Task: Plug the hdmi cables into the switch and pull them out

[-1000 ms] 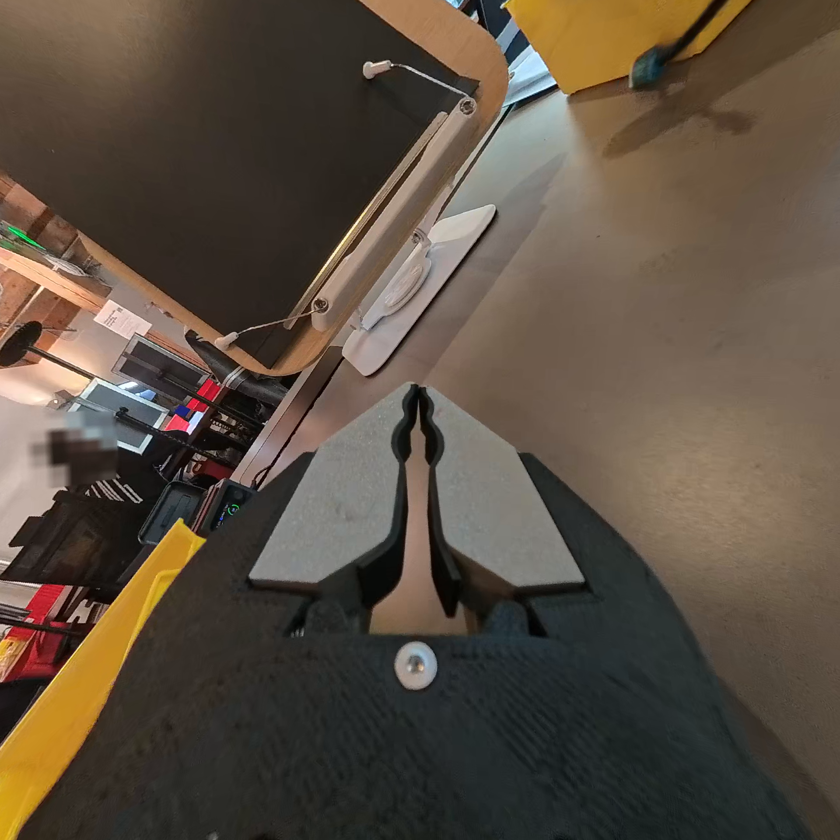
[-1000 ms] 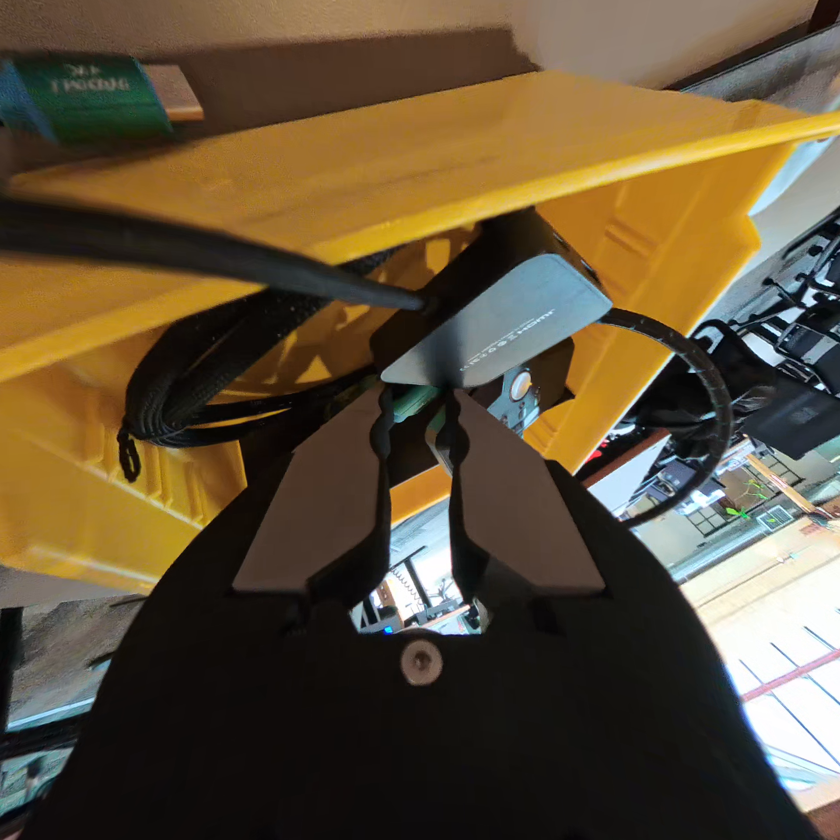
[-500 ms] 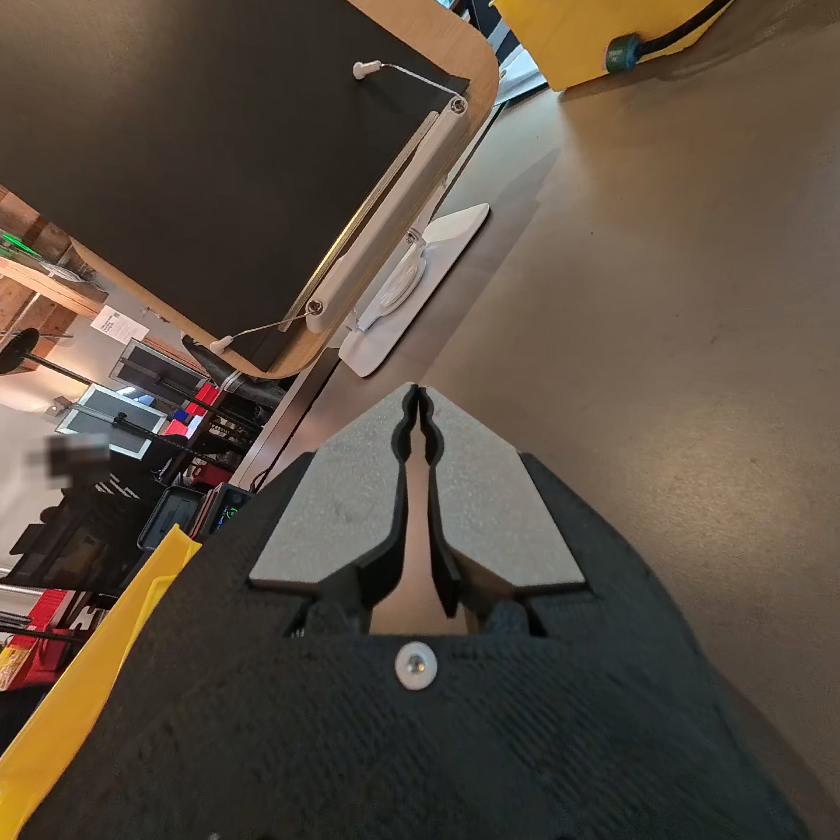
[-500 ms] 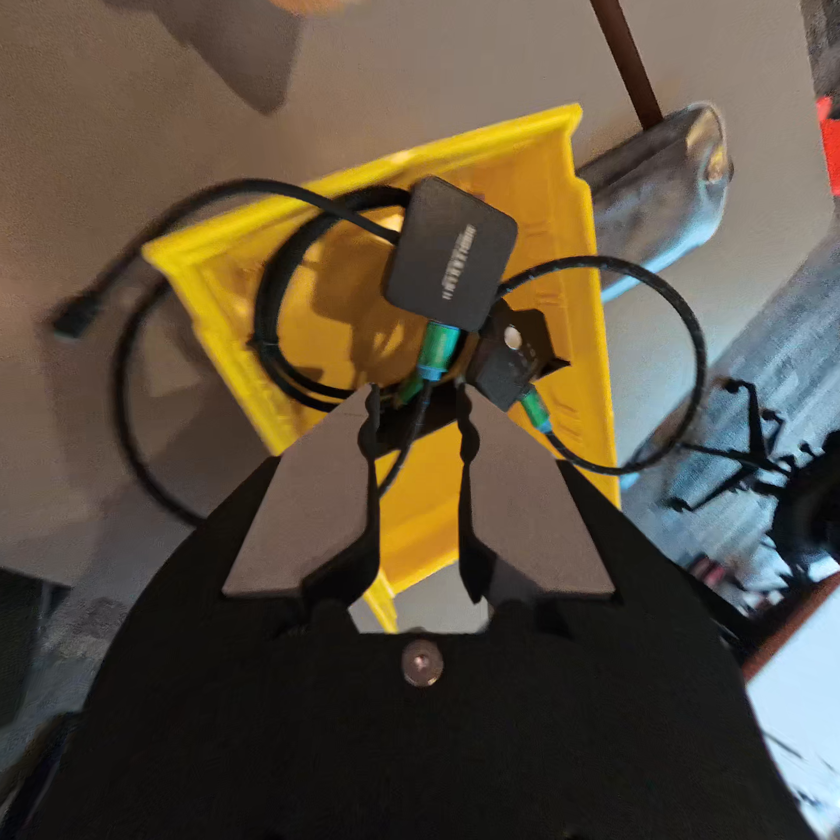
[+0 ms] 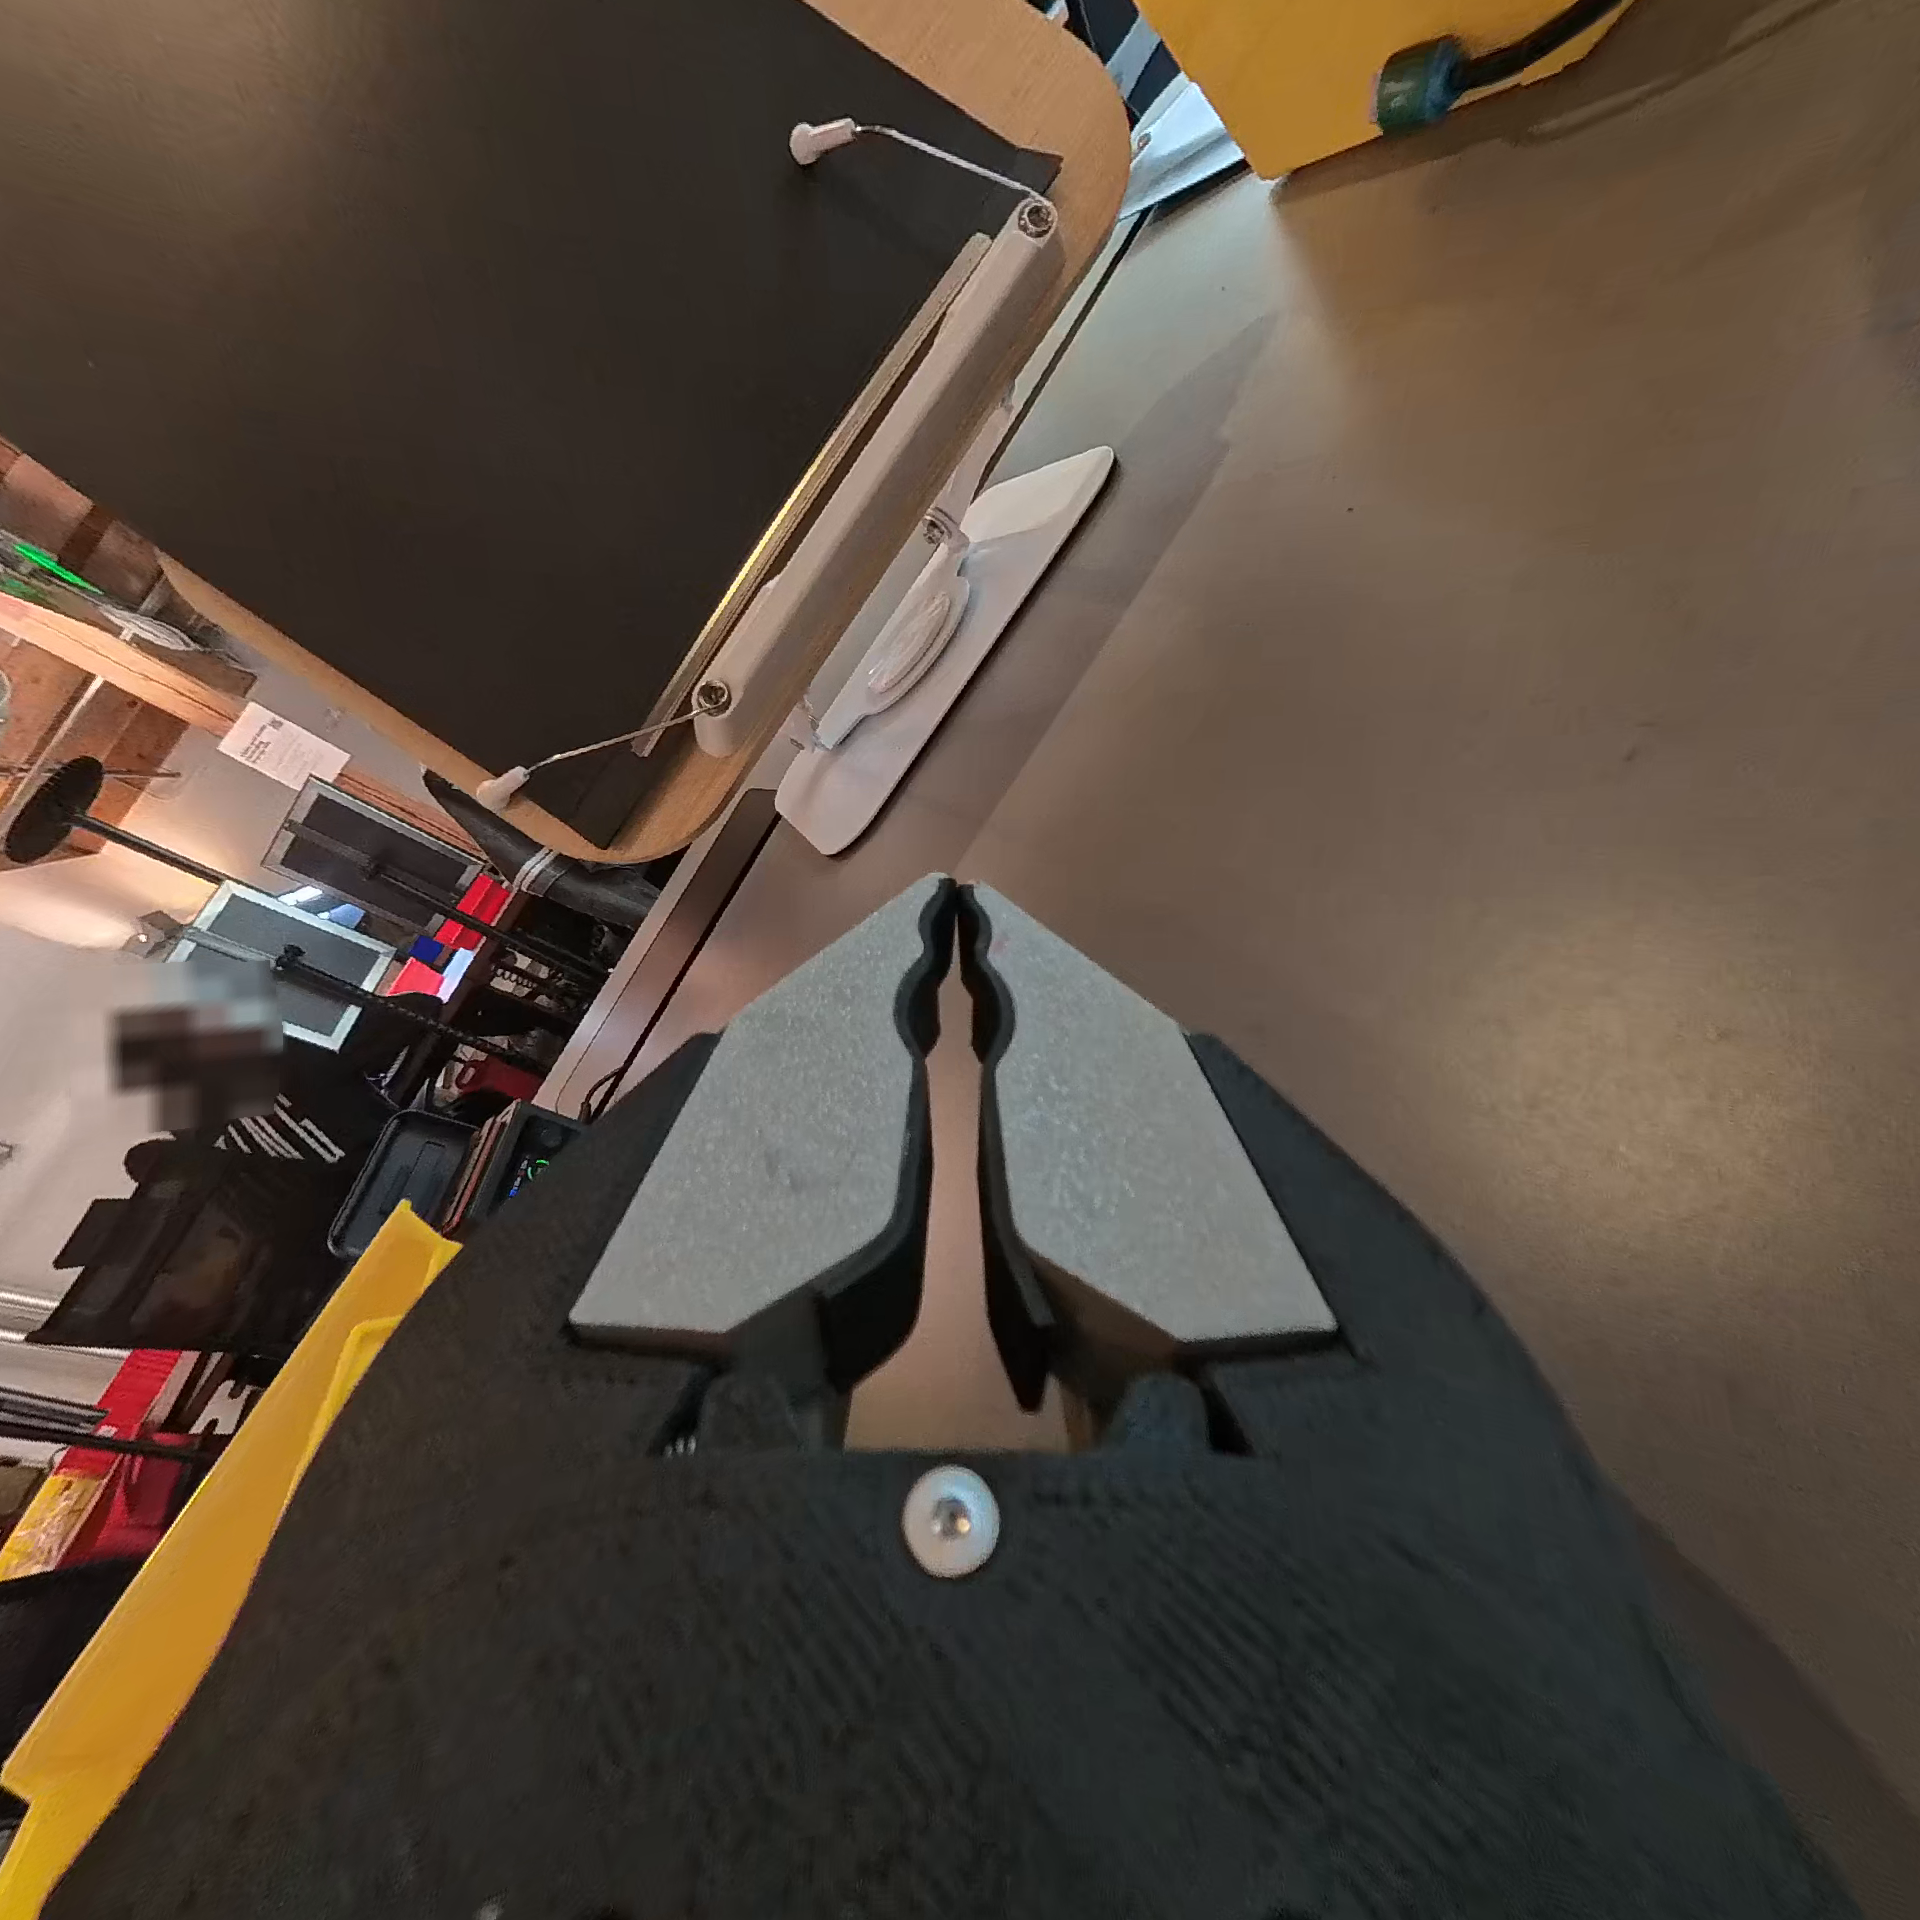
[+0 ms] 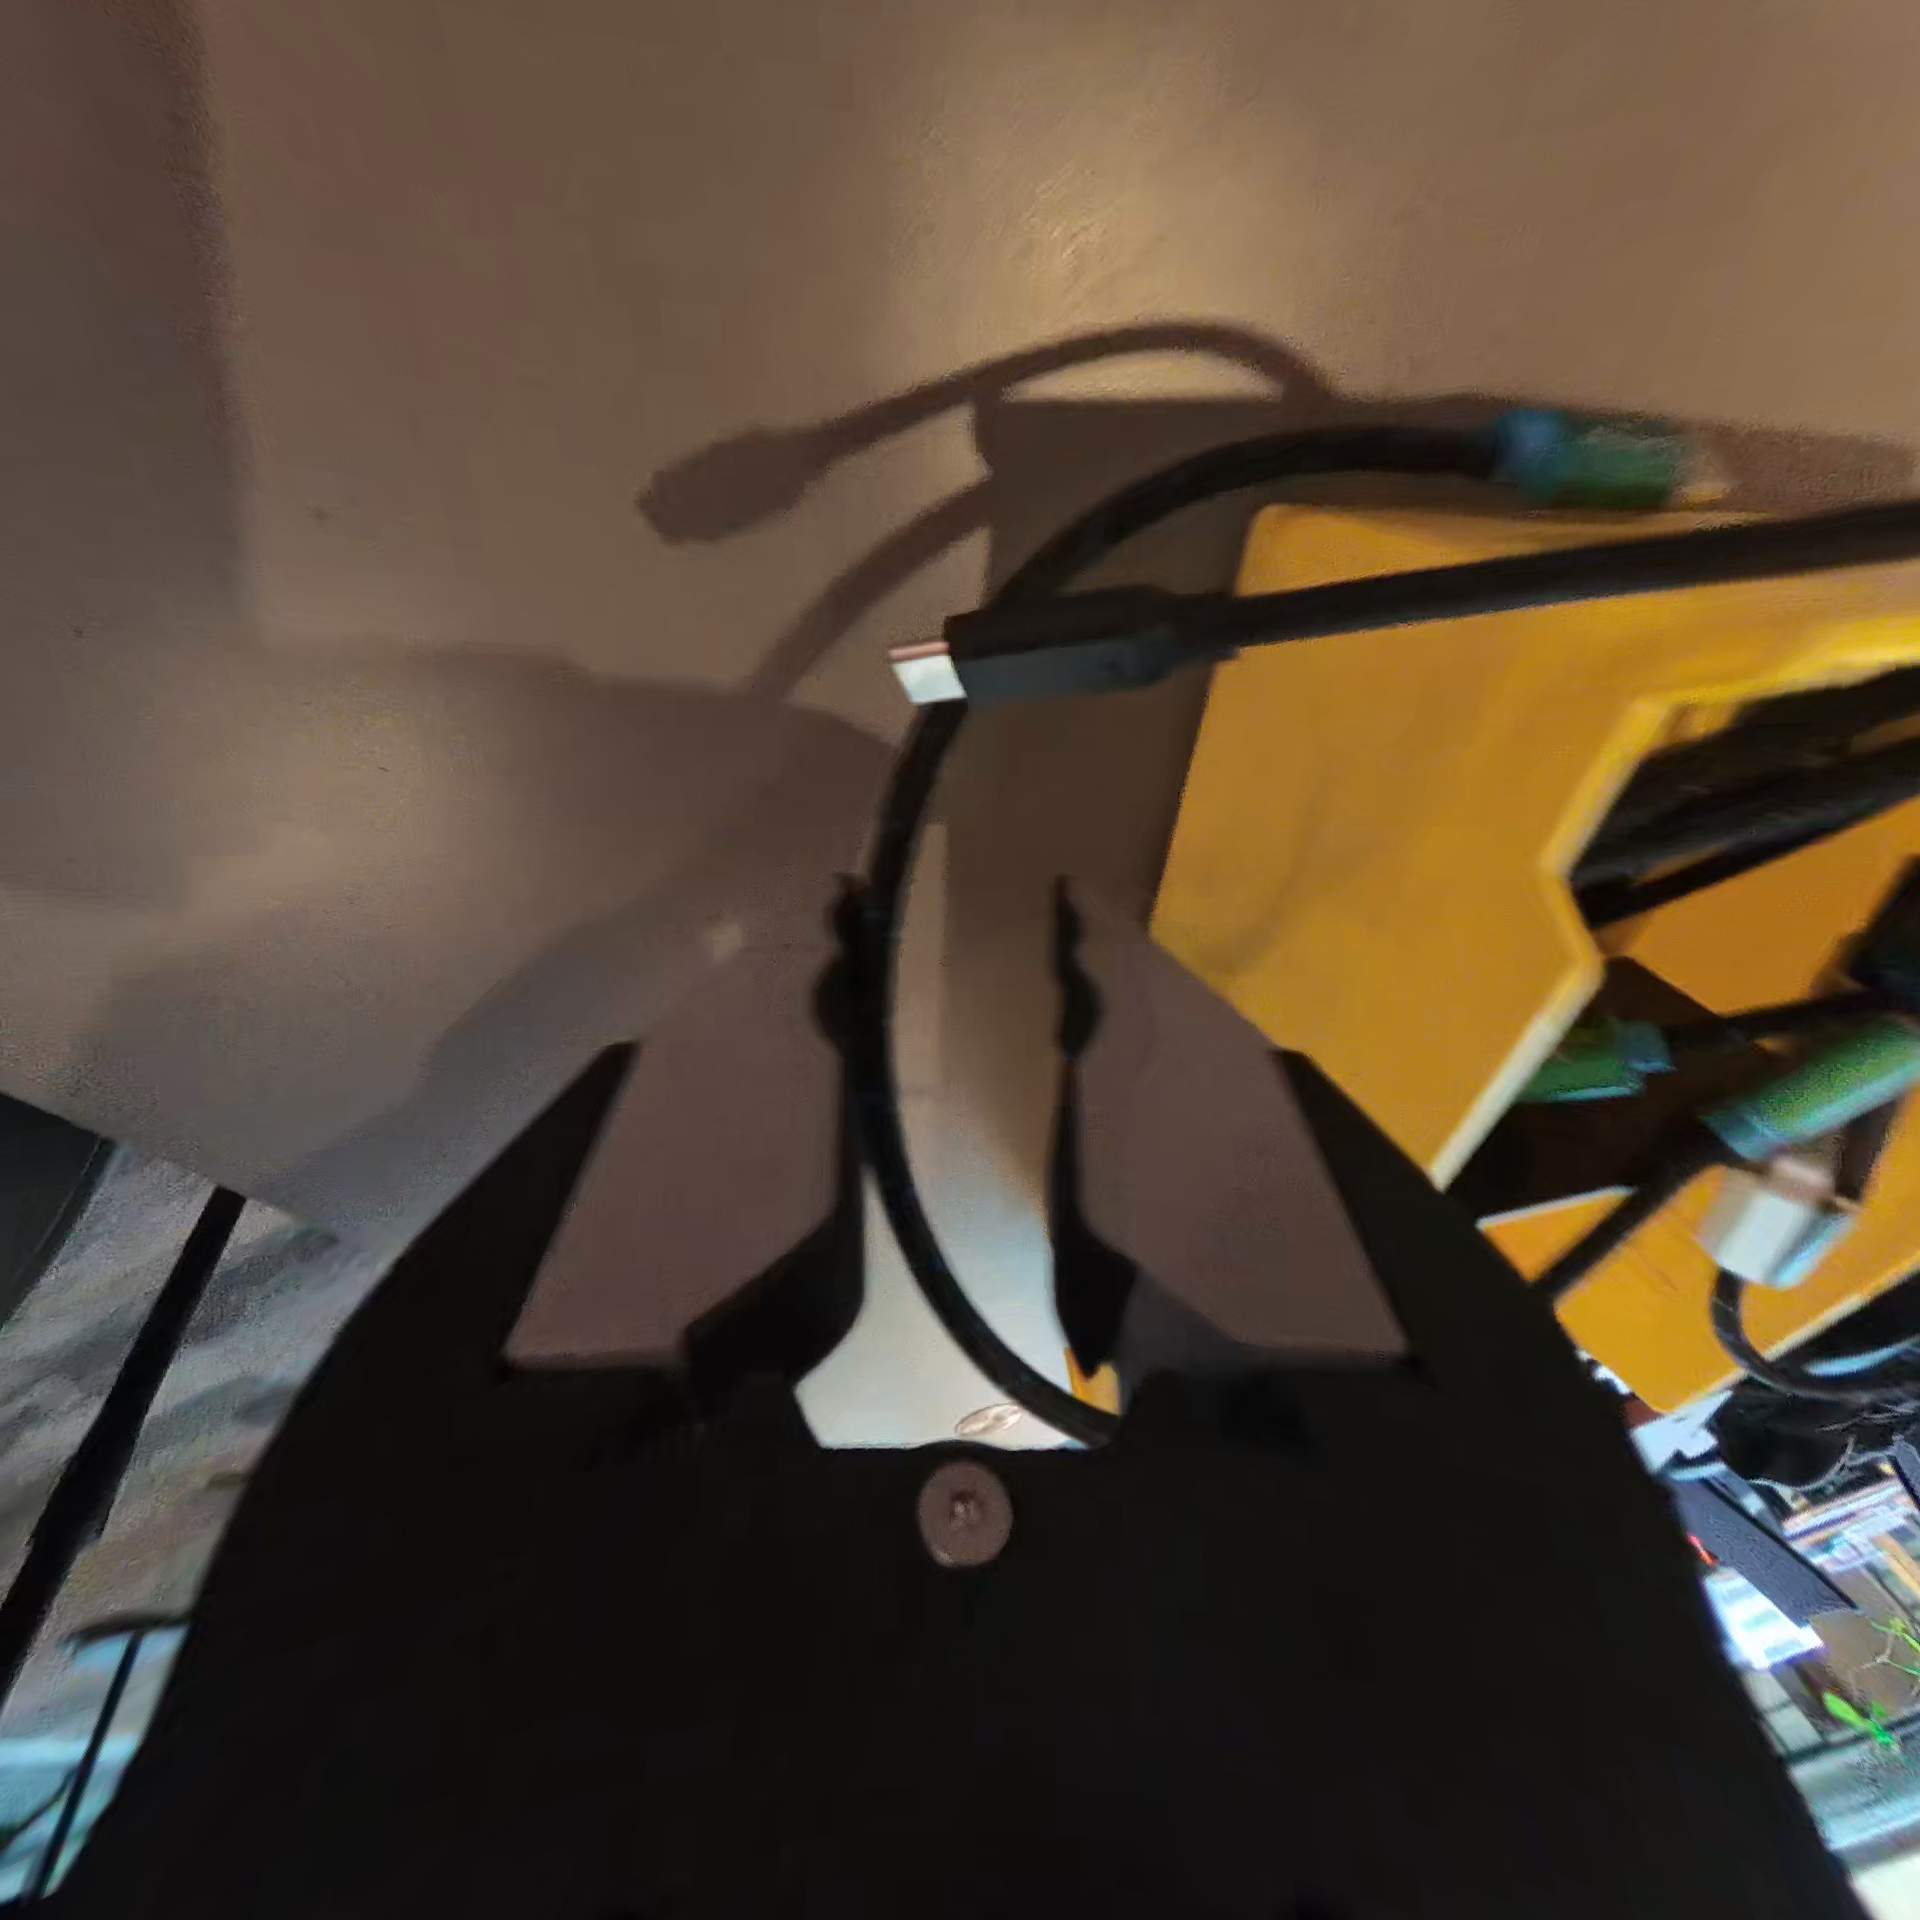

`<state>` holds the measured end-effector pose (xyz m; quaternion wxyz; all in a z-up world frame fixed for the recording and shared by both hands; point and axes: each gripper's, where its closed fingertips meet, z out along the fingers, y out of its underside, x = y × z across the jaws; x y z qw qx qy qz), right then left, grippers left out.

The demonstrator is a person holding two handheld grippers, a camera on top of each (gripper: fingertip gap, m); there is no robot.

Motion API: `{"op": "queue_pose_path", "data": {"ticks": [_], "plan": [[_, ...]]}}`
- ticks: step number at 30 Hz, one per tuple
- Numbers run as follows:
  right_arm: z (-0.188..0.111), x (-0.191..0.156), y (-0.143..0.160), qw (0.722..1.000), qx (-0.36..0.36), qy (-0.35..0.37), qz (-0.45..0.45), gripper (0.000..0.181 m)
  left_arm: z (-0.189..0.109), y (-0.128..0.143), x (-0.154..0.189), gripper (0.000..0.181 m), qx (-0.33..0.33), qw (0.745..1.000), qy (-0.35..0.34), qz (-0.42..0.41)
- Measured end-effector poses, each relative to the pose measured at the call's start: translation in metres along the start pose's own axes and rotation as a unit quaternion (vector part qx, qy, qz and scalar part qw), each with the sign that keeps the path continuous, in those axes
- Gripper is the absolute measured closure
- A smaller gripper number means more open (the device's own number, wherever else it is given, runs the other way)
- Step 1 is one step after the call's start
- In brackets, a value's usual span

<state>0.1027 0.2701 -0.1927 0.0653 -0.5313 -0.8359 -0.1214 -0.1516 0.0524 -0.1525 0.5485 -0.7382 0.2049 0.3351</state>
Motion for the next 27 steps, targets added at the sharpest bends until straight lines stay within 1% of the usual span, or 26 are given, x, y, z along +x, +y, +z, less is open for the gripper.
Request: {"op": "queue_pose_path", "data": {"ticks": [1,3,4,6,8,10,11,12,13,15,17,19,20,21,23,27], "plan": [[0.004,-0.005,0.001,1.0,-0.008,-0.017,-0.003,0.181,0.0,0.0,0.0,0.181,0.001,1.0,0.0,0.001],[0.003,-0.006,-0.002,1.0,-0.001,-0.026,0.005,0.181,0.0,0.0,0.0,0.181,0.0,1.0,-0.001,-0.001],[-0.004,-0.006,-0.009,0.999,0.025,-0.032,0.01,0.181,0.0,0.0,-0.001,0.181,0.0,1.0,-0.002,-0.002],[-0.03,0.0,-0.025,0.992,0.112,-0.044,0.029,0.181,-0.001,0.0,-0.001,0.181,0.0,1.0,-0.002,-0.003],[-0.067,0.013,-0.036,0.972,0.216,-0.065,0.063,0.181,0.0,0.0,-0.001,0.181,-0.001,1.0,-0.002,-0.002],[-0.1,0.039,-0.034,0.947,0.294,-0.065,0.111,0.181,0.0,0.001,0.0,0.181,-0.002,1.0,-0.001,0.003],[-0.108,0.056,-0.027,0.939,0.312,-0.052,0.135,0.181,0.0,0.001,0.001,0.181,-0.003,1.0,-0.001,0.005],[-0.109,0.071,-0.017,0.938,0.308,-0.036,0.154,0.181,0.0,0.001,0.001,0.181,-0.004,1.0,-0.001,0.007],[-0.102,0.081,-0.008,0.942,0.289,-0.036,0.167,0.181,0.0,0.001,0.002,0.181,-0.004,1.0,0.0,0.009],[-0.075,0.083,0.003,0.95,0.227,-0.085,0.196,0.181,0.0,0.001,0.002,0.181,-0.004,1.0,0.0,0.01],[-0.043,0.08,0.01,0.956,0.149,-0.13,0.218,0.181,0.001,0.001,0.003,0.181,-0.005,1.0,0.001,0.011],[-0.016,0.081,0.015,0.959,0.075,-0.142,0.234,0.181,0.001,0.0,0.004,0.181,-0.005,1.0,0.001,0.012],[-0.009,0.08,0.015,0.957,0.05,-0.155,0.239,0.181,0.001,0.0,0.004,0.181,-0.005,1.0,0.001,0.013],[-0.006,0.082,0.013,0.953,0.035,-0.168,0.249,0.181,0.001,0.0,0.004,0.181,-0.005,1.0,0.001,0.014],[-0.004,0.084,0.003,0.946,0.031,-0.197,0.257,0.181,0.0,-0.001,0.005,0.181,-0.005,1.0,0.0,0.014],[0.01,0.092,-0.004,0.939,0.014,-0.222,0.262,0.181,-0.001,-0.001,0.004,0.181,-0.004,1.0,0.001,0.011]]}}
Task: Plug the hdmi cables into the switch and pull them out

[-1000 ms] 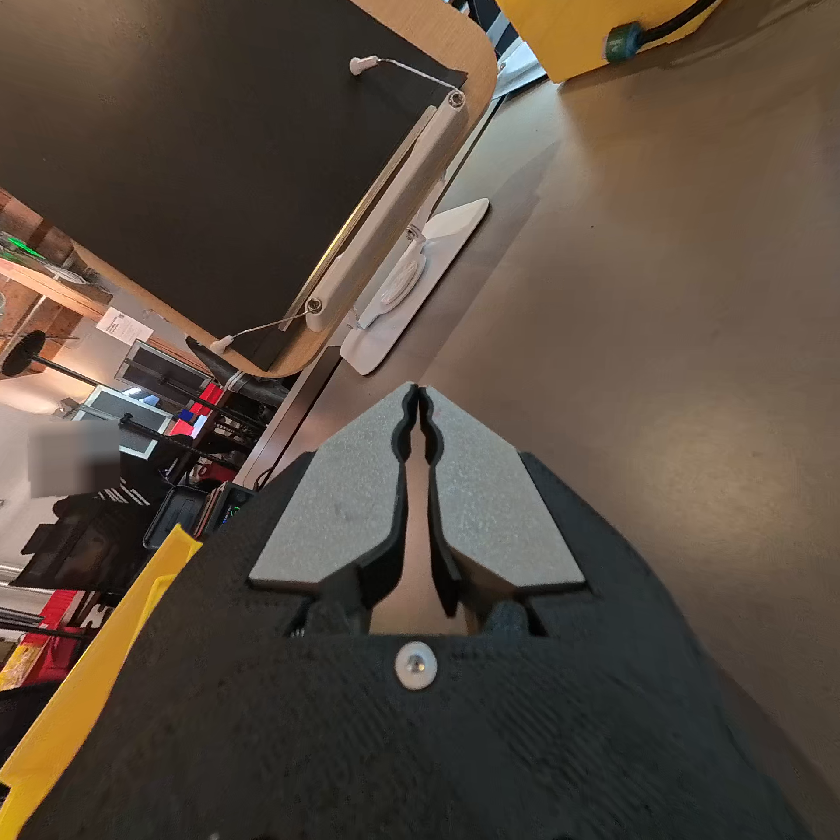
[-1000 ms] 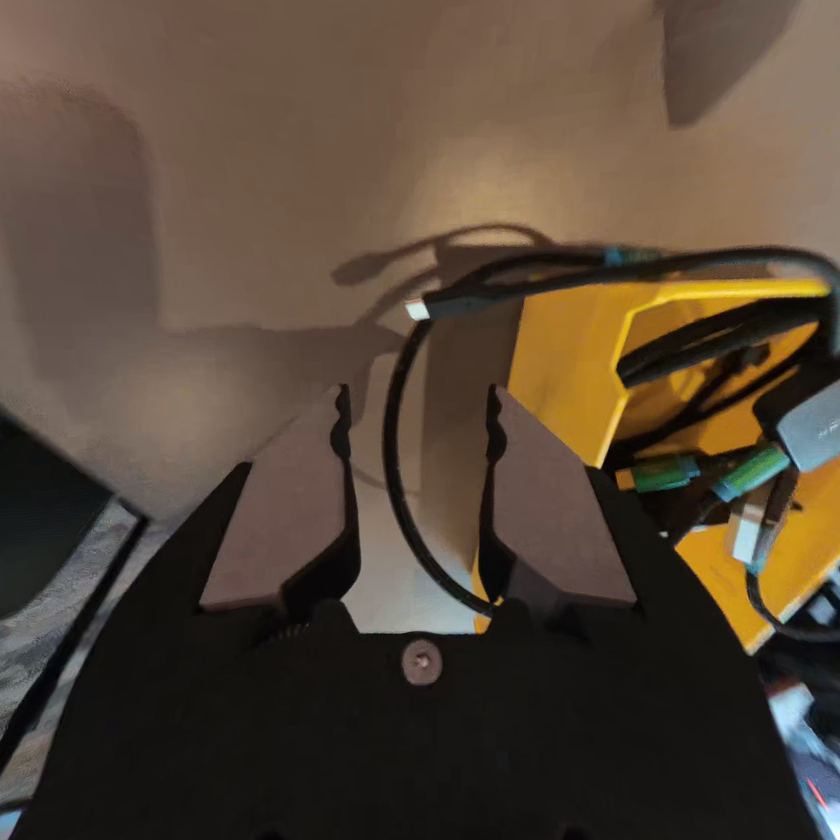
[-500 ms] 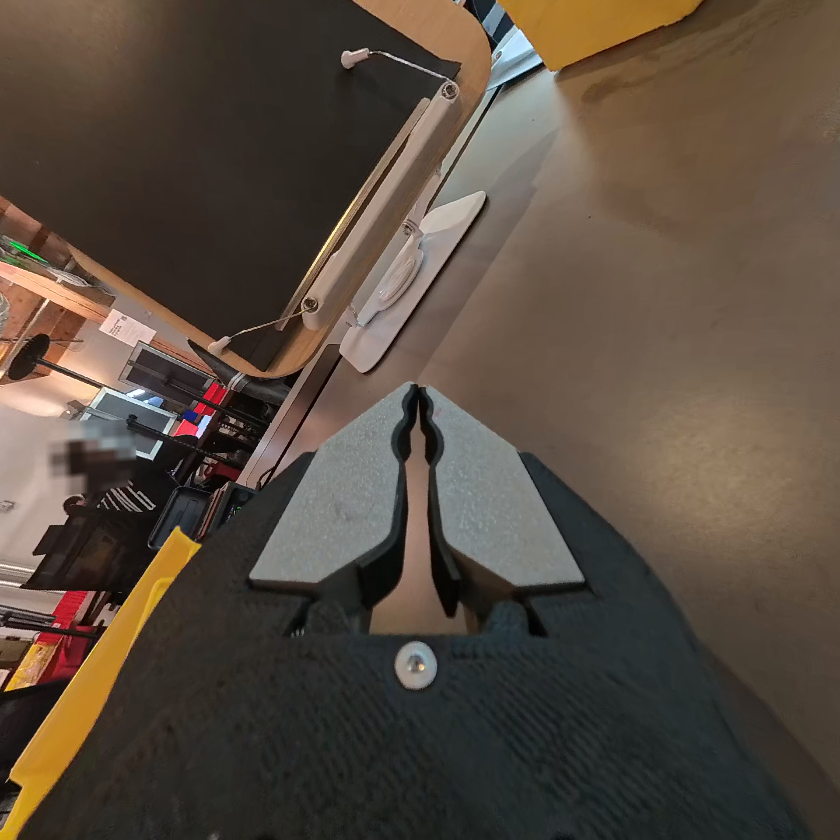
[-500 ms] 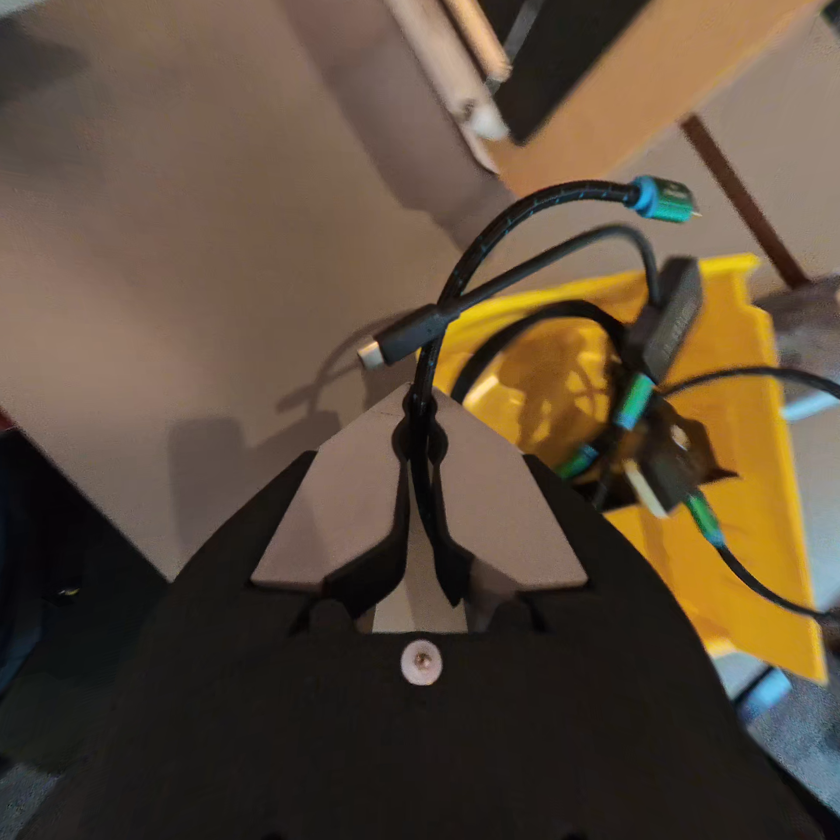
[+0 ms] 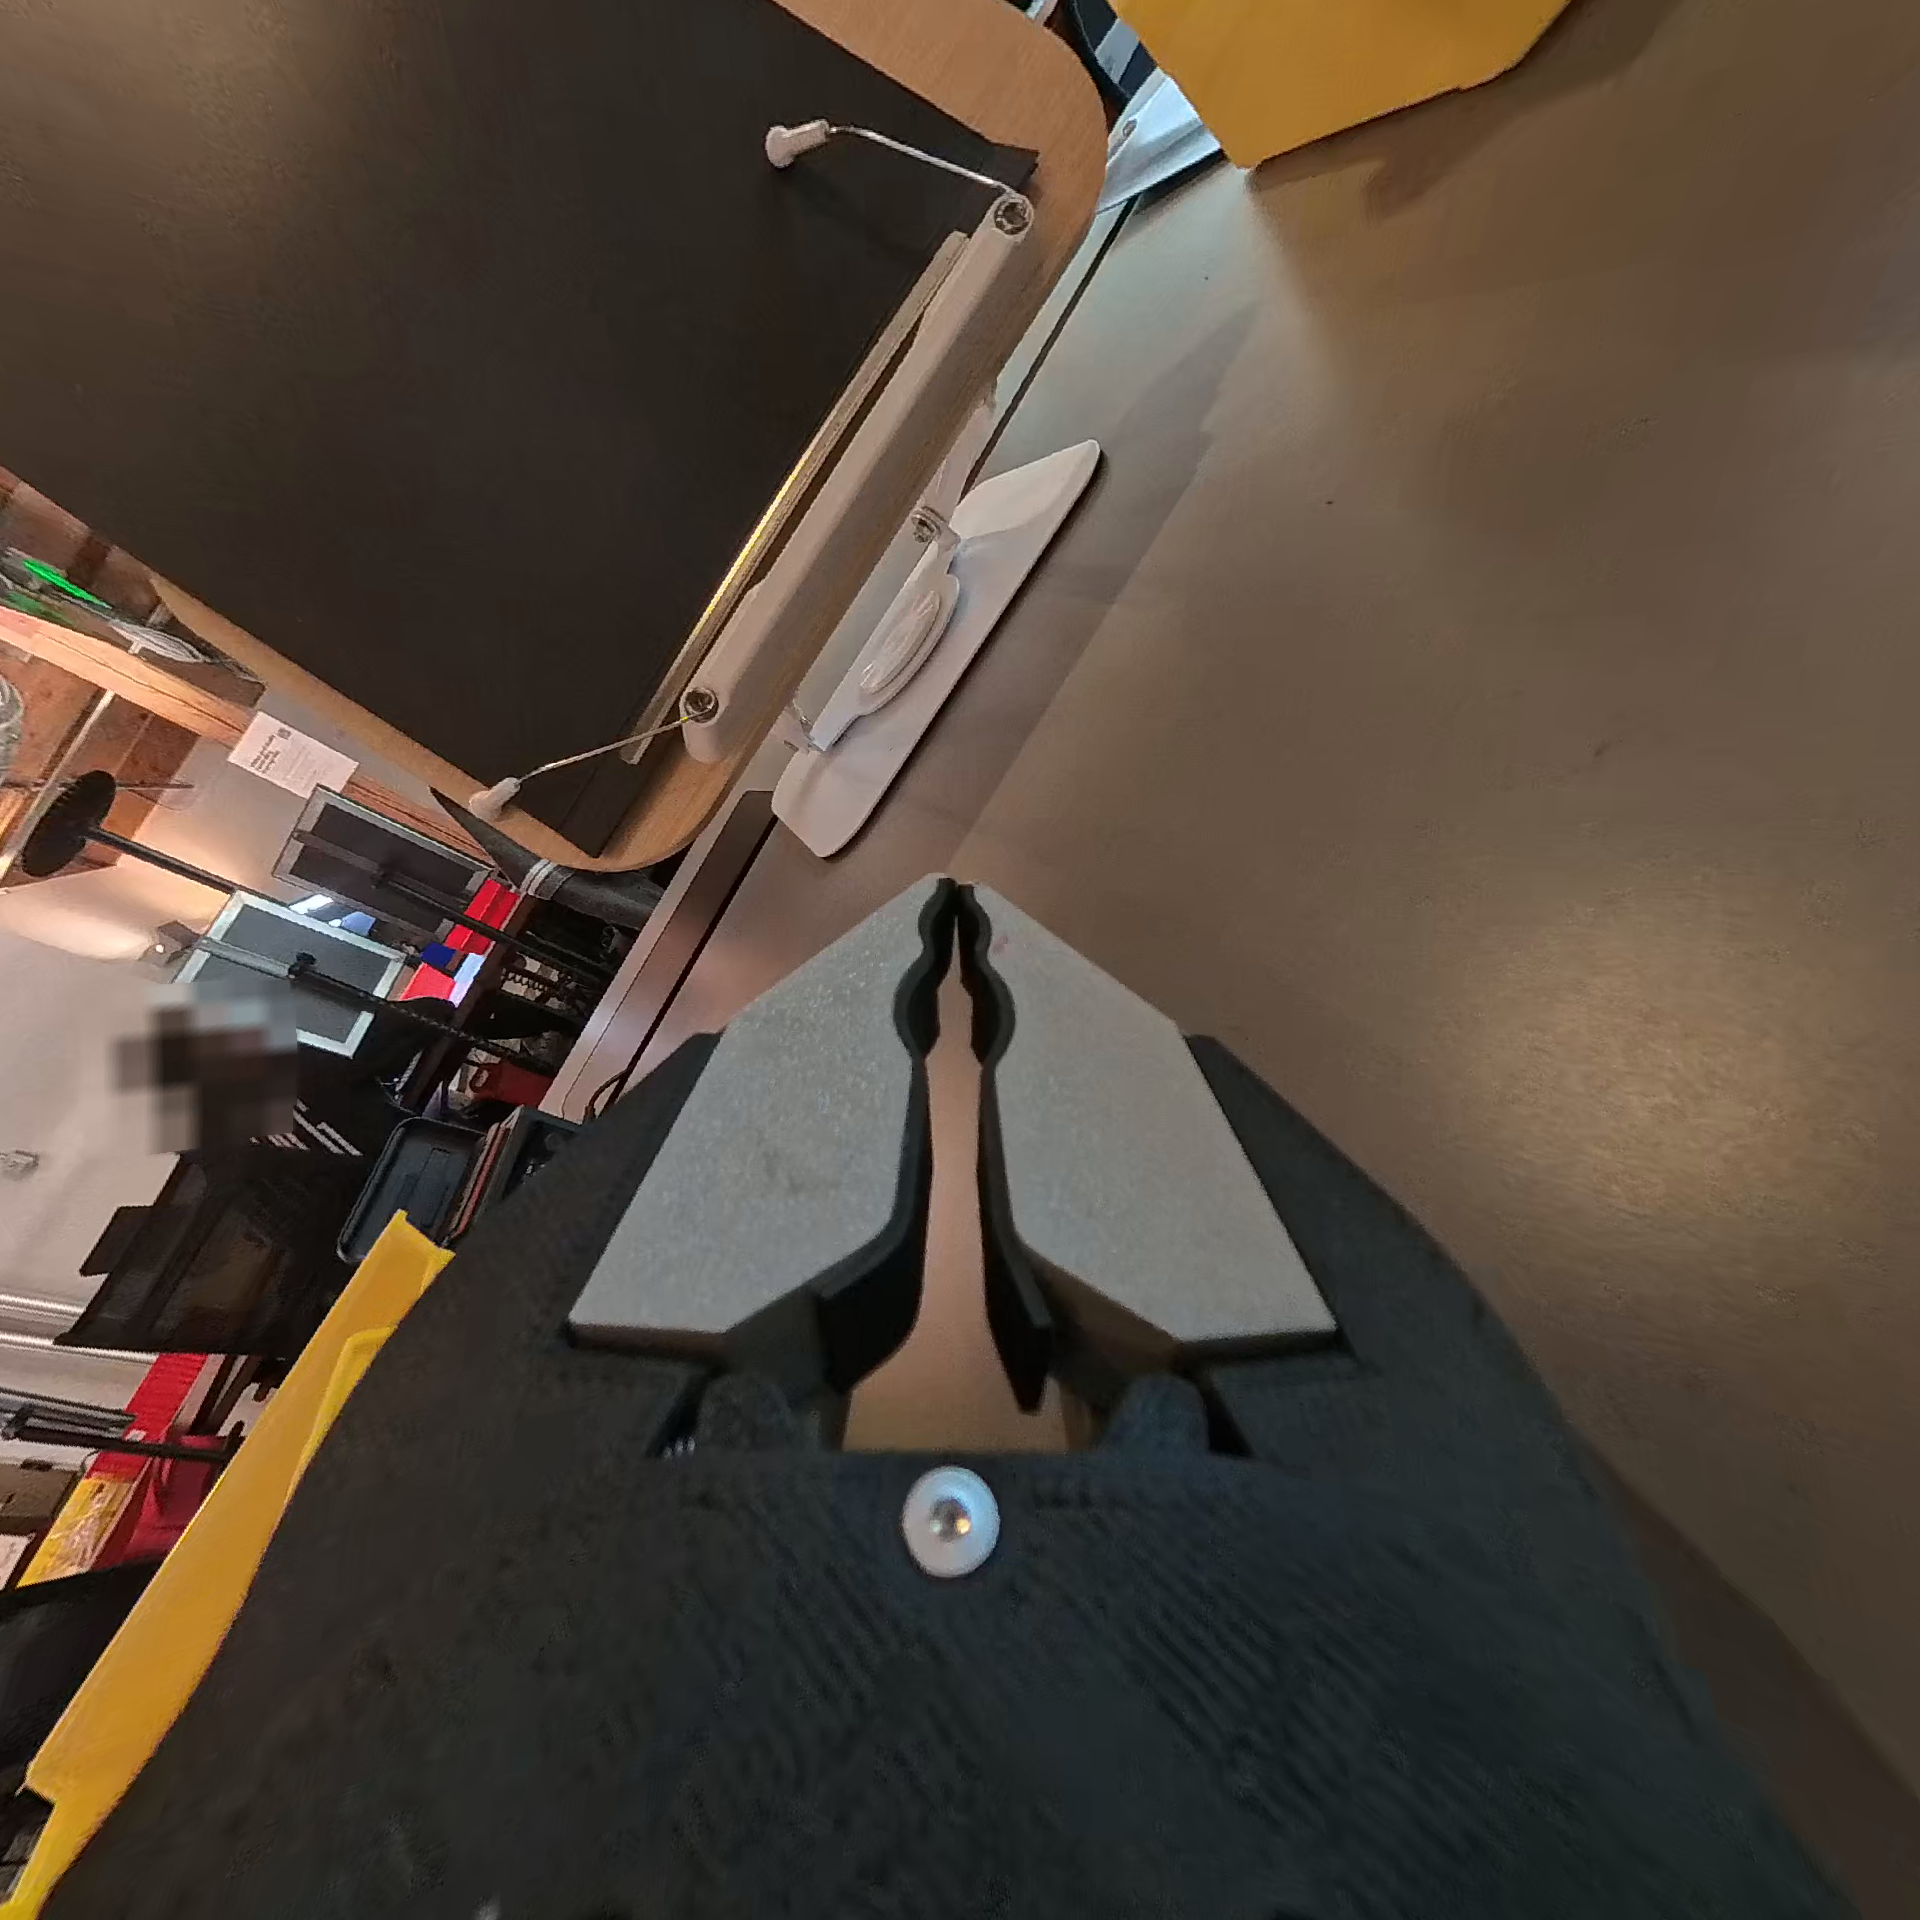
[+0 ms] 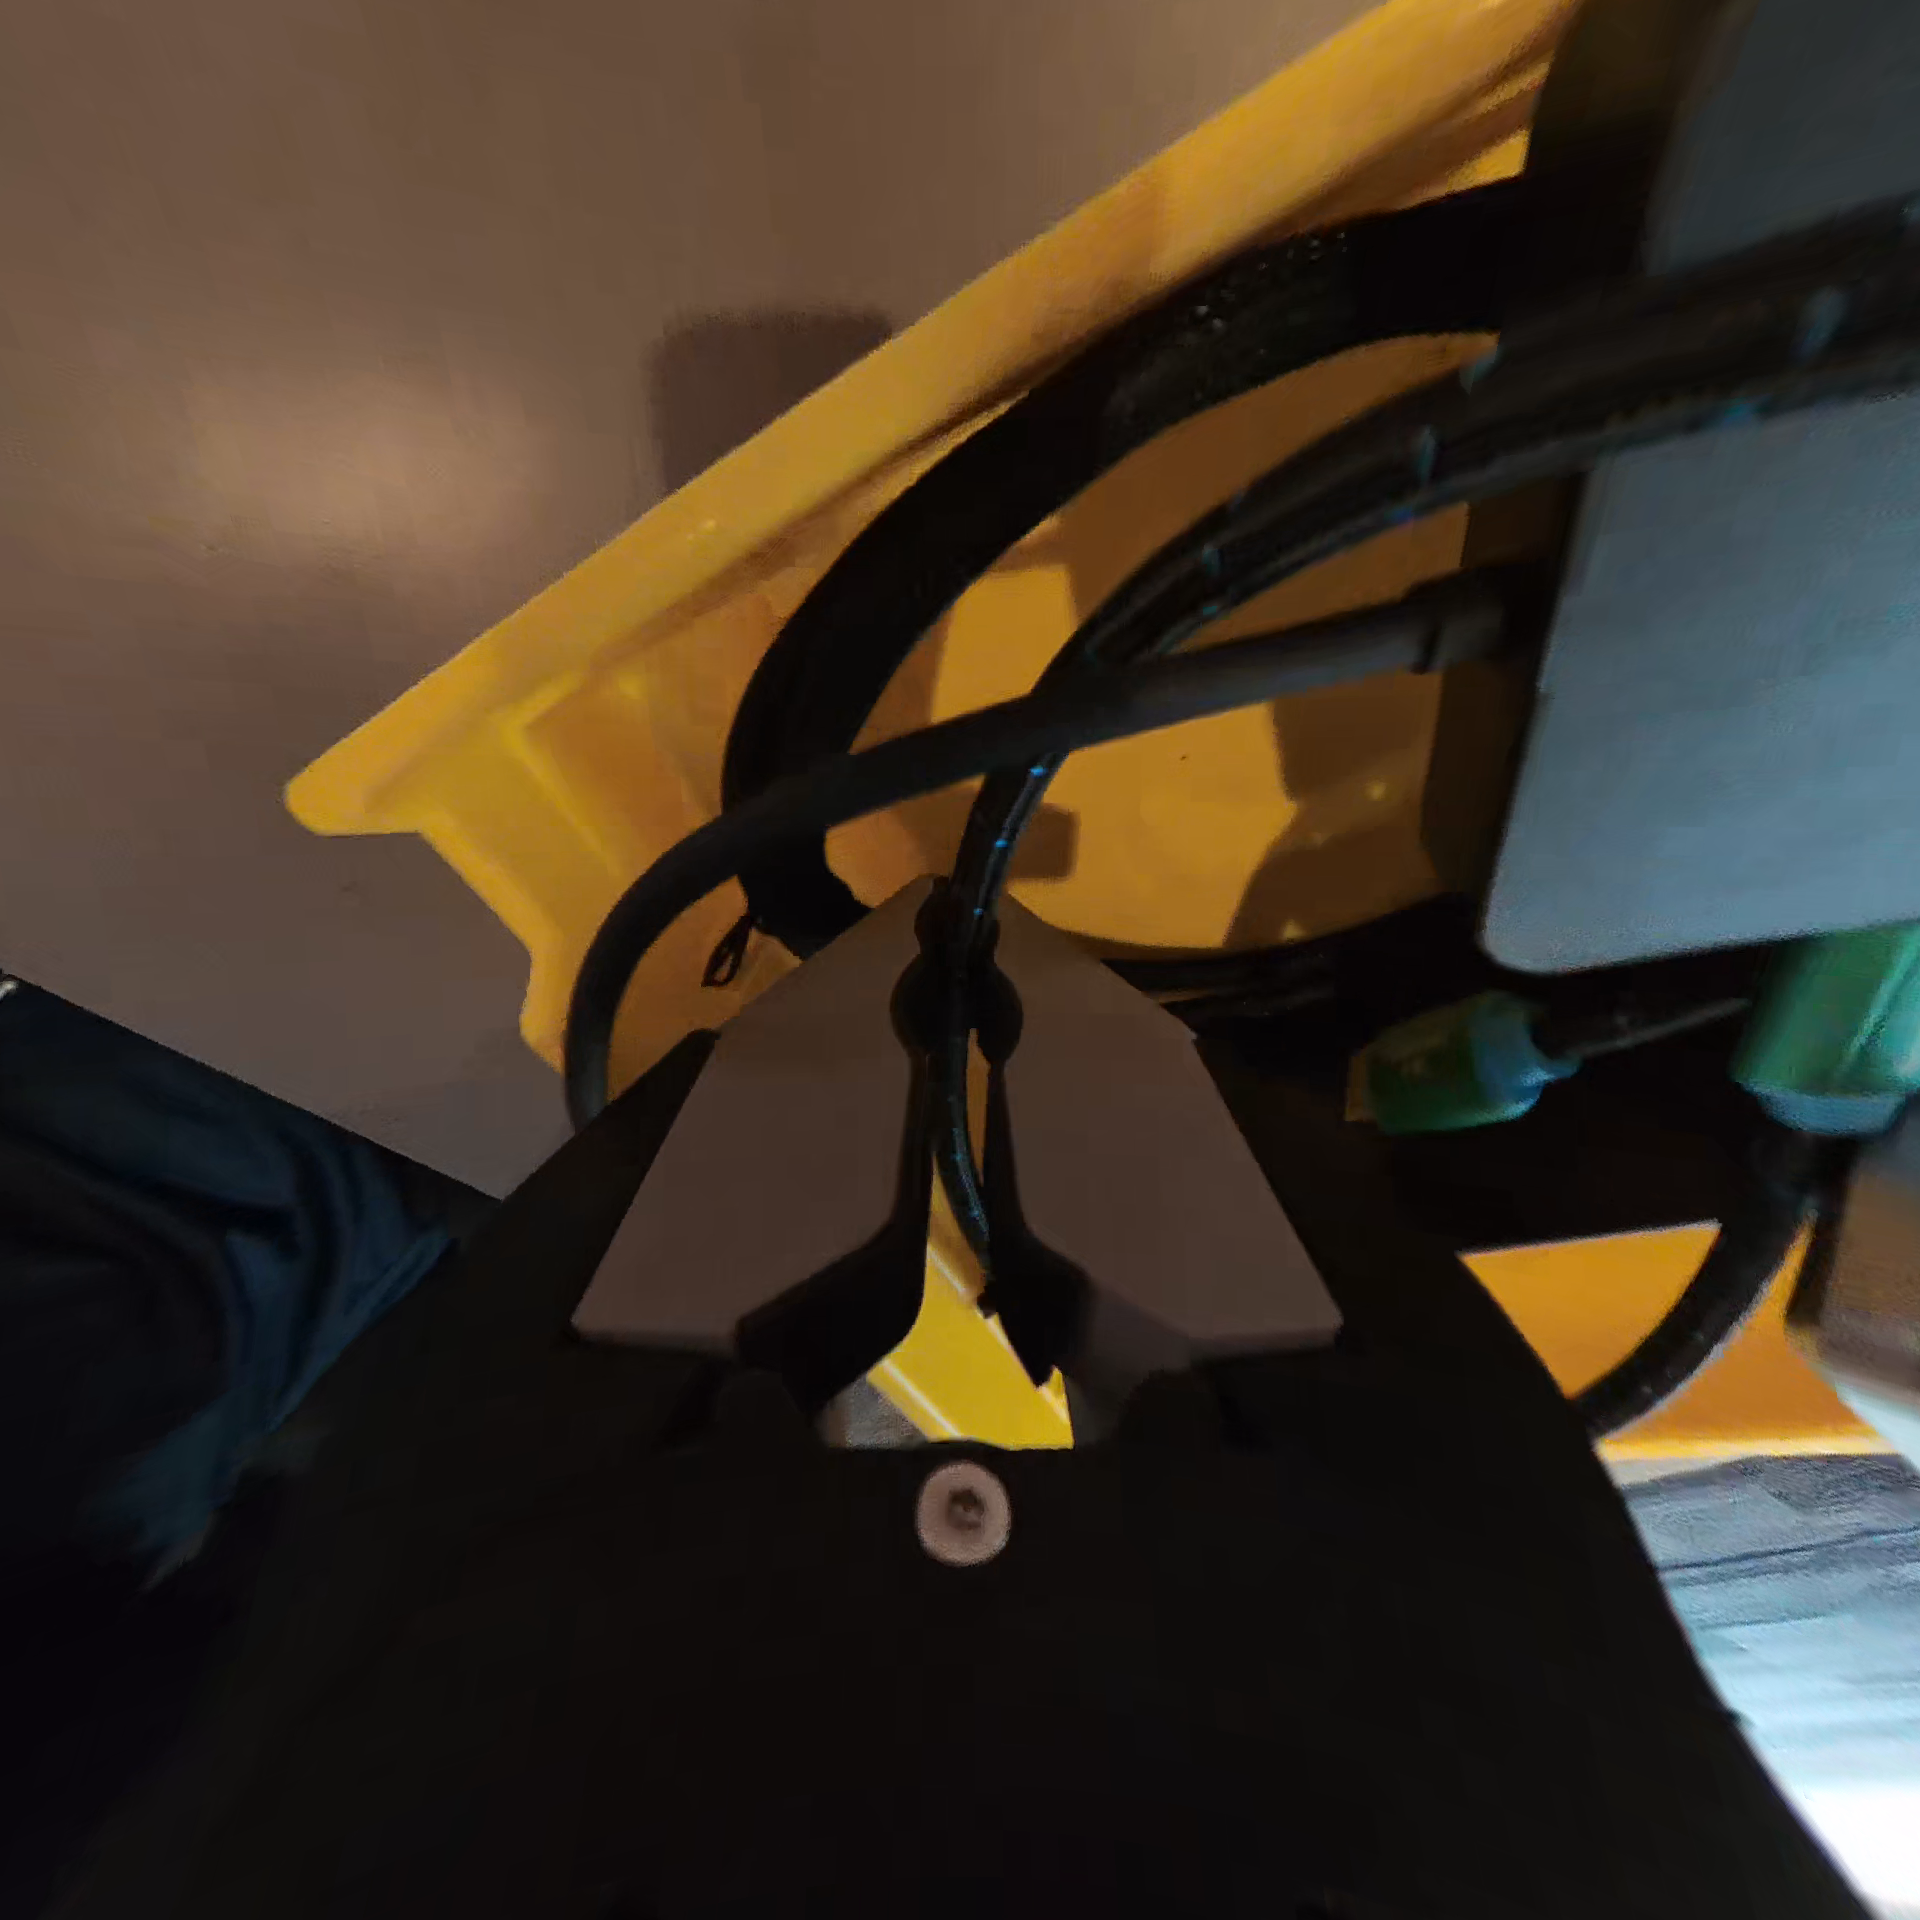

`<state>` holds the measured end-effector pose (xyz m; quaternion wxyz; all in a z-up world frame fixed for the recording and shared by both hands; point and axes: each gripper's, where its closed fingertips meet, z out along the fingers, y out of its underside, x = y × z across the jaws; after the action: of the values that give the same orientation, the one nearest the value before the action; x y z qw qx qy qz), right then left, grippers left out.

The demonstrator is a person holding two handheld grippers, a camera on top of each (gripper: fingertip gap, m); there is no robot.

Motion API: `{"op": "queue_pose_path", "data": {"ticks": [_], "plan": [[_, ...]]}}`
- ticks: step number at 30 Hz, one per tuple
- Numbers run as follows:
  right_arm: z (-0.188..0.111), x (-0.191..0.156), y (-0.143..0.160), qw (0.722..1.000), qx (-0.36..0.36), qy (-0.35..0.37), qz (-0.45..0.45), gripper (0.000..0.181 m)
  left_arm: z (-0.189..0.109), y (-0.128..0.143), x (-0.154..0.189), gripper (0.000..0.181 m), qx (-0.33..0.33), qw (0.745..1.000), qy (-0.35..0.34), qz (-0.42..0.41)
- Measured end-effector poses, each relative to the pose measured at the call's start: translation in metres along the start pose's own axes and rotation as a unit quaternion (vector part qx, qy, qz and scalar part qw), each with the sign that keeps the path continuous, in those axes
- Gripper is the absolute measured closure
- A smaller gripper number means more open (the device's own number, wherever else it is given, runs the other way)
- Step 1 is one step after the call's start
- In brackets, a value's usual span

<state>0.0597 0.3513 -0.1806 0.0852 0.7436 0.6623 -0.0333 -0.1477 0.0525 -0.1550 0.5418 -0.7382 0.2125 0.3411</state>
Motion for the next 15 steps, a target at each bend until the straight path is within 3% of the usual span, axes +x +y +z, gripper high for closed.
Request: {"op": "queue_pose_path", "data": {"ticks": [6,10,15], "plan": [[0.024,0.008,0.0,1.0,-0.017,-0.025,0.007,0.18,0.0,0.0,0.001,0.181,0.001,1.0,0.004,0.004],[0.001,0.001,-0.003,0.999,0.032,-0.023,-0.037,0.178,0.0,-0.001,0.002,0.181,0.003,1.0,0.006,0.003],[-0.034,-0.001,0.006,0.994,0.058,0.022,-0.094,0.145,0.001,-0.001,0.003,0.181,0.003,1.0,0.008,0.008]]}}
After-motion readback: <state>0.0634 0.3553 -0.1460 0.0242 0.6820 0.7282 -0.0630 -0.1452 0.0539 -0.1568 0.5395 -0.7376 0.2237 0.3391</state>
